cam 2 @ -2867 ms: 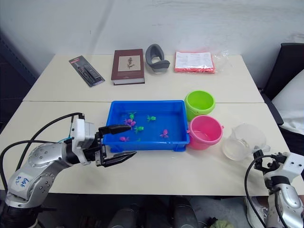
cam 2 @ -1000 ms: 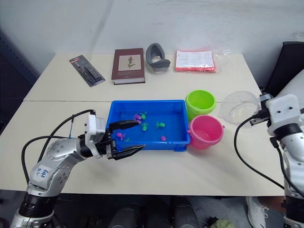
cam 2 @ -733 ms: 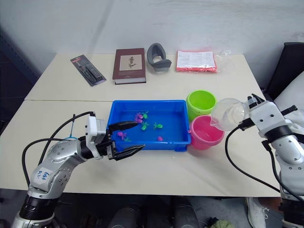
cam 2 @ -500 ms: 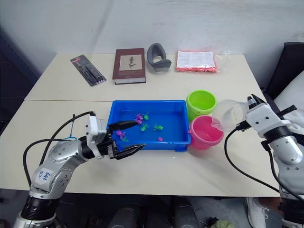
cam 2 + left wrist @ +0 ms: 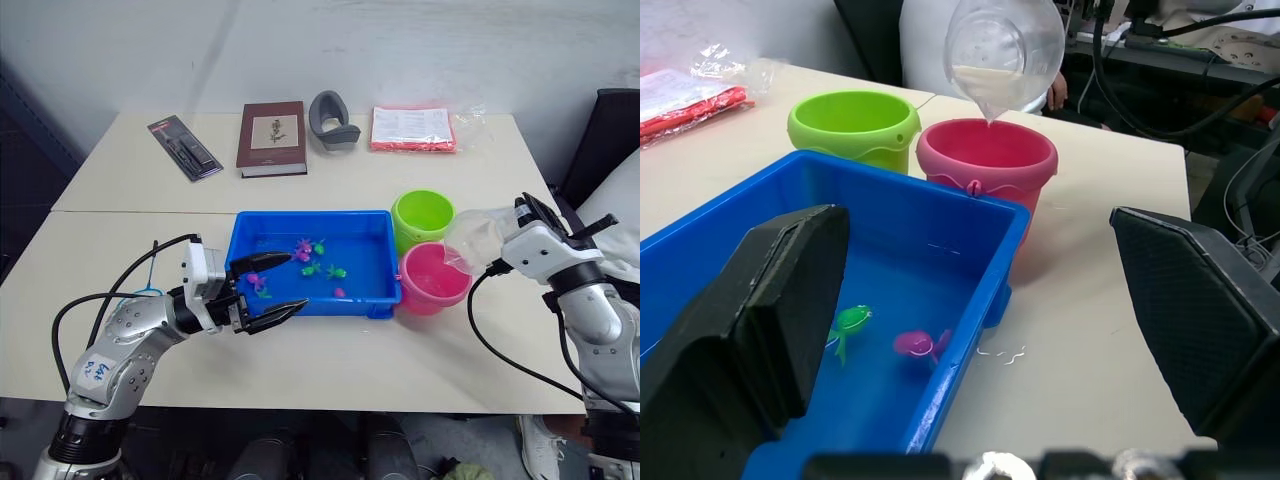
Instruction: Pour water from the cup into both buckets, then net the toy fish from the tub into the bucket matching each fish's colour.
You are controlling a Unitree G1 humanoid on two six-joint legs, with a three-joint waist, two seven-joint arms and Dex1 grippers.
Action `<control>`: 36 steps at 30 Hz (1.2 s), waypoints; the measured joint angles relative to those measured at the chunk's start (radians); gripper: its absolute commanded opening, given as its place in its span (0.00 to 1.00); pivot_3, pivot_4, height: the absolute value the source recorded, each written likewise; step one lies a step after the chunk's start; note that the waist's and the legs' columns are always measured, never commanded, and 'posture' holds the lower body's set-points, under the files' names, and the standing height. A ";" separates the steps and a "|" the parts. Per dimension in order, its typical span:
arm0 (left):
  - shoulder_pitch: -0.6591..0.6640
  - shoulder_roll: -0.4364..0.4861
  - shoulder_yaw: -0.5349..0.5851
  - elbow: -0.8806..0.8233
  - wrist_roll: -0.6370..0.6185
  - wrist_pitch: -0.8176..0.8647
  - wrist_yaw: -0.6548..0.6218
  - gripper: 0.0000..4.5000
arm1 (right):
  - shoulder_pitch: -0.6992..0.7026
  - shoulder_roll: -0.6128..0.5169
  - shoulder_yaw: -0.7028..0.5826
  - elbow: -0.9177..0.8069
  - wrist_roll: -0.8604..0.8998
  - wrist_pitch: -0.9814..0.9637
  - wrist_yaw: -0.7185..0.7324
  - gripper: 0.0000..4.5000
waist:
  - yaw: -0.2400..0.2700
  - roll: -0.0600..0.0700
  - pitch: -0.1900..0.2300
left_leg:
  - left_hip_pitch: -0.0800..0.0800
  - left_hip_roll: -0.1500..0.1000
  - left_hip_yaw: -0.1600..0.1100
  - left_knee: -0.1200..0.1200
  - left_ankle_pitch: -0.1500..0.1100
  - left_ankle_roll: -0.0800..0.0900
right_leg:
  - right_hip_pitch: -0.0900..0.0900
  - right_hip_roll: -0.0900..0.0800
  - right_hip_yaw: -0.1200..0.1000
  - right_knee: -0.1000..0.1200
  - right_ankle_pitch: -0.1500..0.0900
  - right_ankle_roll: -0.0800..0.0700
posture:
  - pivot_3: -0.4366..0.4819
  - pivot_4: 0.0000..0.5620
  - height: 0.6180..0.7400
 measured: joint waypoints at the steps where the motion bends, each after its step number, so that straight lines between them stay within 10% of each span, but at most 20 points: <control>1: 0.000 0.000 0.000 0.000 0.000 -0.001 0.000 1.00 | -0.002 0.000 0.001 0.001 -0.005 -0.004 -0.004 0.01 | 0.000 0.000 0.000 | 0.000 0.000 0.000 0.000 0.000 0.000 | 0.000 0.000 0.000 0.000 0.000 0.000 | 0.48 0.27 1.00; 36: -0.021 -0.023 0.000 0.036 0.045 -0.096 0.010 1.00 | -0.020 -0.038 0.025 0.040 -0.166 -0.191 -0.153 0.01 | 0.000 0.000 0.000 | 0.001 0.000 0.001 0.000 0.001 -0.001 | 0.000 0.000 0.001 0.001 0.000 0.000 | 0.48 0.27 1.00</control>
